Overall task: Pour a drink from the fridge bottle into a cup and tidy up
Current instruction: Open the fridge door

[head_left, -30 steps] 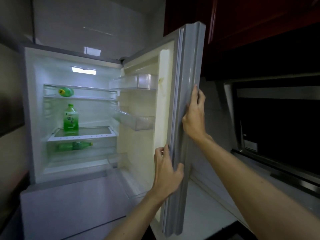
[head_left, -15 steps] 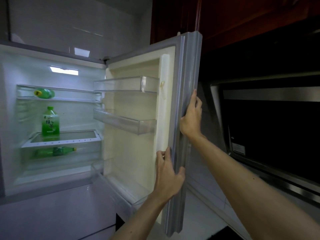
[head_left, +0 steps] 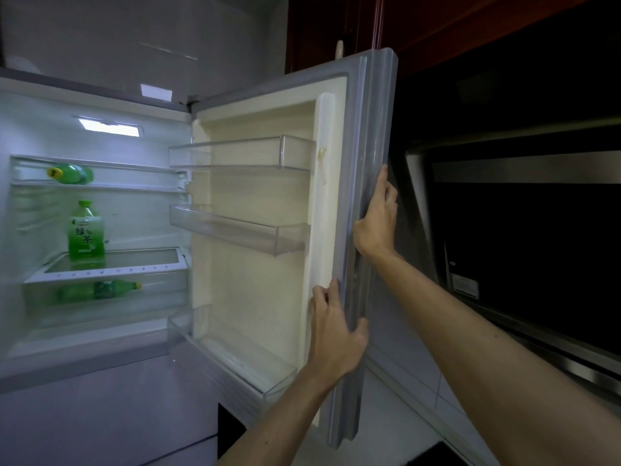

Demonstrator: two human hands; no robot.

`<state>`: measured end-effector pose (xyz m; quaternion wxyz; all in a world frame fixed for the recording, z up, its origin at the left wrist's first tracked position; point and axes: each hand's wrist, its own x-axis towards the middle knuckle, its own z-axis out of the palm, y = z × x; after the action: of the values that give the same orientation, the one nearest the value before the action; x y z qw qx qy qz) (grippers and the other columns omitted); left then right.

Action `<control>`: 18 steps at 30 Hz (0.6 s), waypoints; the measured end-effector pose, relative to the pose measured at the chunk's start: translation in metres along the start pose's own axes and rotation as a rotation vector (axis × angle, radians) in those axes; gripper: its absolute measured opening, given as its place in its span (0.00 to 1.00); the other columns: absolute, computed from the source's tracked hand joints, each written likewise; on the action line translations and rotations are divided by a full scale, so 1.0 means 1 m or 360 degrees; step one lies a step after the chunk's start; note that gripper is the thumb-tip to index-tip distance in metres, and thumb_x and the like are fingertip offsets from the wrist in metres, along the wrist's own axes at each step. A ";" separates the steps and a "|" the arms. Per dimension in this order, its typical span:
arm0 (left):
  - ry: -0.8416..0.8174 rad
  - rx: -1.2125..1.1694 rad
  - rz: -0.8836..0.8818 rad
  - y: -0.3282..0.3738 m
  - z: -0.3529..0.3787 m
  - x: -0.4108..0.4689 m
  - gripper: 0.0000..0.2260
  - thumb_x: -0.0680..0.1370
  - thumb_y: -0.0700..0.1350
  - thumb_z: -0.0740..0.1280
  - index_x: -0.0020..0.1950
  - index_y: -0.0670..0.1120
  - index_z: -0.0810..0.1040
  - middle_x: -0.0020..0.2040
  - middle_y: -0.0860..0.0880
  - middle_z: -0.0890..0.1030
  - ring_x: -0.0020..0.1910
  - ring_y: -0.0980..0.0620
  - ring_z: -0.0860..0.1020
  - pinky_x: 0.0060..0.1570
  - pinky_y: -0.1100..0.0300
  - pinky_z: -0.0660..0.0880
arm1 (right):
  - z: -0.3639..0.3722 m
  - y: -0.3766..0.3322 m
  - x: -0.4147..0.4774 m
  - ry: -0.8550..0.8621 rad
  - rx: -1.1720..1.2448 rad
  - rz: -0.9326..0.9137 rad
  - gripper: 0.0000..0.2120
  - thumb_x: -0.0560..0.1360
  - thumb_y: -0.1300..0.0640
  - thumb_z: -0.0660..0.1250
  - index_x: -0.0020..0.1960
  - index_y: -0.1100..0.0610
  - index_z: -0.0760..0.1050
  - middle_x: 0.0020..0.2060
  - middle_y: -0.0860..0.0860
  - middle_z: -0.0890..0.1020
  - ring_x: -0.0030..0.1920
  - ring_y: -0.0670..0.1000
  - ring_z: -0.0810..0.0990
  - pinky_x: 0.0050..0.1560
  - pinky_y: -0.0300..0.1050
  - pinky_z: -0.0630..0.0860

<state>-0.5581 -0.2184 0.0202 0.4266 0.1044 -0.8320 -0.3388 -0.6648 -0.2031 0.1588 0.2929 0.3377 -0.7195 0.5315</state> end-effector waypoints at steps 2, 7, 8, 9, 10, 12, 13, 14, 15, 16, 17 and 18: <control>0.0004 0.0005 -0.0017 0.000 0.003 0.002 0.38 0.70 0.51 0.62 0.78 0.41 0.56 0.58 0.47 0.65 0.59 0.50 0.68 0.60 0.63 0.64 | 0.000 0.004 0.003 0.0008 0.0004 -0.0009 0.52 0.70 0.78 0.64 0.80 0.49 0.39 0.77 0.54 0.54 0.74 0.59 0.59 0.72 0.58 0.66; -0.0025 0.0016 -0.0030 0.003 0.008 0.004 0.39 0.69 0.52 0.61 0.78 0.42 0.55 0.57 0.49 0.63 0.59 0.50 0.67 0.62 0.60 0.67 | 0.000 0.009 0.005 0.0006 -0.0006 -0.0011 0.50 0.71 0.77 0.64 0.80 0.50 0.39 0.77 0.54 0.54 0.74 0.59 0.59 0.73 0.58 0.65; -0.0031 0.0022 -0.0036 0.004 0.008 0.005 0.39 0.69 0.52 0.62 0.78 0.42 0.54 0.57 0.49 0.63 0.59 0.50 0.67 0.62 0.60 0.67 | -0.001 0.010 0.005 0.0008 -0.0008 -0.0008 0.50 0.71 0.77 0.64 0.80 0.50 0.39 0.77 0.54 0.54 0.74 0.59 0.59 0.73 0.57 0.65; -0.0034 0.0024 -0.0039 0.004 0.009 0.005 0.39 0.70 0.52 0.62 0.78 0.42 0.54 0.57 0.49 0.63 0.59 0.50 0.67 0.63 0.59 0.68 | -0.002 0.010 0.005 0.0009 -0.0009 -0.0006 0.50 0.71 0.78 0.63 0.80 0.50 0.39 0.77 0.54 0.54 0.74 0.58 0.59 0.72 0.56 0.65; -0.0039 0.0025 -0.0040 0.005 0.009 0.005 0.38 0.71 0.51 0.64 0.78 0.42 0.54 0.57 0.49 0.63 0.59 0.50 0.67 0.63 0.59 0.68 | -0.003 0.010 0.006 0.0009 -0.0008 -0.0006 0.50 0.71 0.78 0.63 0.80 0.50 0.40 0.77 0.55 0.54 0.73 0.58 0.60 0.72 0.55 0.66; -0.0048 0.0036 -0.0038 0.006 0.010 0.005 0.36 0.73 0.48 0.66 0.78 0.41 0.55 0.58 0.47 0.64 0.59 0.49 0.66 0.61 0.60 0.67 | -0.005 0.011 0.007 -0.0002 0.0007 -0.0010 0.50 0.71 0.78 0.63 0.80 0.50 0.40 0.76 0.55 0.55 0.72 0.57 0.63 0.71 0.53 0.68; -0.0046 0.0044 -0.0030 0.007 0.010 0.005 0.36 0.74 0.47 0.66 0.78 0.41 0.55 0.58 0.46 0.64 0.59 0.49 0.66 0.60 0.60 0.67 | -0.006 0.012 0.007 -0.0008 0.0019 -0.0012 0.50 0.71 0.78 0.63 0.80 0.50 0.40 0.75 0.55 0.56 0.72 0.56 0.63 0.71 0.53 0.68; -0.0044 0.0051 -0.0024 0.008 0.010 0.005 0.35 0.74 0.47 0.66 0.78 0.40 0.55 0.59 0.46 0.64 0.58 0.49 0.66 0.59 0.61 0.66 | -0.006 0.012 0.007 -0.0014 0.0031 -0.0010 0.50 0.71 0.78 0.63 0.80 0.50 0.40 0.75 0.55 0.56 0.71 0.56 0.64 0.71 0.53 0.68; -0.0043 0.0056 -0.0023 0.008 0.010 0.005 0.35 0.75 0.47 0.66 0.78 0.40 0.55 0.59 0.45 0.65 0.58 0.49 0.66 0.58 0.61 0.65 | -0.007 0.012 0.007 -0.0020 0.0043 -0.0003 0.50 0.71 0.78 0.63 0.80 0.50 0.40 0.75 0.55 0.56 0.71 0.56 0.64 0.71 0.54 0.68; -0.0049 0.0058 -0.0024 0.008 0.010 0.005 0.35 0.75 0.47 0.66 0.77 0.40 0.55 0.59 0.45 0.65 0.58 0.48 0.66 0.58 0.61 0.65 | -0.007 0.011 0.007 -0.0026 0.0050 0.0008 0.50 0.71 0.78 0.64 0.80 0.50 0.40 0.75 0.55 0.57 0.71 0.56 0.64 0.71 0.54 0.68; -0.0064 0.0052 -0.0027 0.009 0.009 0.004 0.35 0.75 0.47 0.66 0.77 0.40 0.55 0.60 0.45 0.65 0.59 0.48 0.66 0.58 0.62 0.64 | -0.007 0.010 0.006 -0.0031 0.0050 0.0018 0.50 0.72 0.78 0.63 0.80 0.50 0.40 0.75 0.55 0.57 0.71 0.56 0.64 0.71 0.54 0.68; -0.0086 0.0039 -0.0026 0.010 0.007 0.003 0.34 0.75 0.47 0.65 0.77 0.40 0.55 0.60 0.45 0.65 0.59 0.48 0.66 0.59 0.61 0.65 | -0.008 0.009 0.006 -0.0040 0.0039 0.0028 0.49 0.72 0.77 0.63 0.80 0.49 0.40 0.75 0.55 0.56 0.72 0.56 0.64 0.72 0.54 0.67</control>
<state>-0.5644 -0.2096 0.0259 0.3999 0.1071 -0.8465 -0.3347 -0.6748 -0.1945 0.1604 0.2751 0.3416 -0.7195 0.5384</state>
